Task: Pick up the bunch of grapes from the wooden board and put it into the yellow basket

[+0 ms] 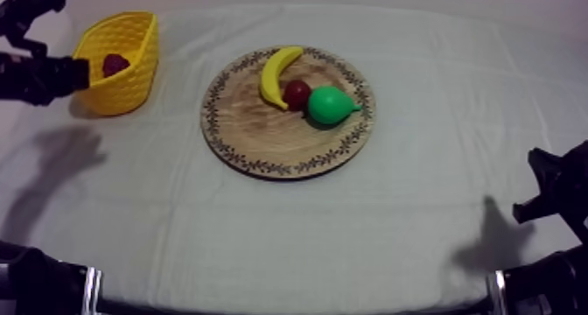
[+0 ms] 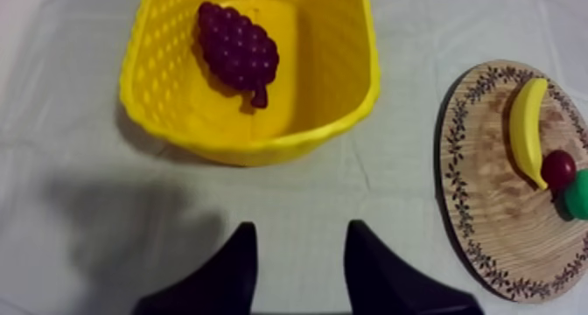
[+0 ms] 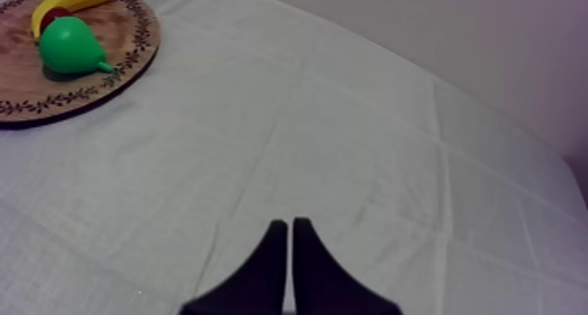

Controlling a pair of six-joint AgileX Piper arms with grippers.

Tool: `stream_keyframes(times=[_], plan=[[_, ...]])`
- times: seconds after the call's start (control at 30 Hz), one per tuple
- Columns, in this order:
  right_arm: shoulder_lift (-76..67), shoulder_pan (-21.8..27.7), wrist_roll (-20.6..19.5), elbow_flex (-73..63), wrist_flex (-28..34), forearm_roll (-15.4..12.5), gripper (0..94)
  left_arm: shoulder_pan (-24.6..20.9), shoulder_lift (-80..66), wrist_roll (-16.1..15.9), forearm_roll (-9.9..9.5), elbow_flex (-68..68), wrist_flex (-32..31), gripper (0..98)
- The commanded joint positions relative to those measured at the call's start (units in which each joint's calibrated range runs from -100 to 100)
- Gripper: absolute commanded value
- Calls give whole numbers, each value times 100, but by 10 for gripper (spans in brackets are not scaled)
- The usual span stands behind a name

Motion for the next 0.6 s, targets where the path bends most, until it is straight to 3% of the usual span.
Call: stream_keyframes(times=[0.0, 0.17, 0.33, 0.47, 0.57], plan=[[0, -1, 1, 0, -1, -1, 3, -5, -509, -7, -4, 771, -288, 291], [0, -1, 1, 0, -1, -1, 3, -2, -1309, 26, -50, 1505, -733, 132], [0, -1, 1, 0, -1, -1, 3, -7, -2205, 273, -199, 2343, -1065, 28], [0, -1, 1, 0, -1, -1, 3, -15, -2920, 557, -488, 3131, -1346, 7], [0, -1, 1, 0, -1, -1, 3, 1, -3374, 987, -906, 3668, -1612, 3]])
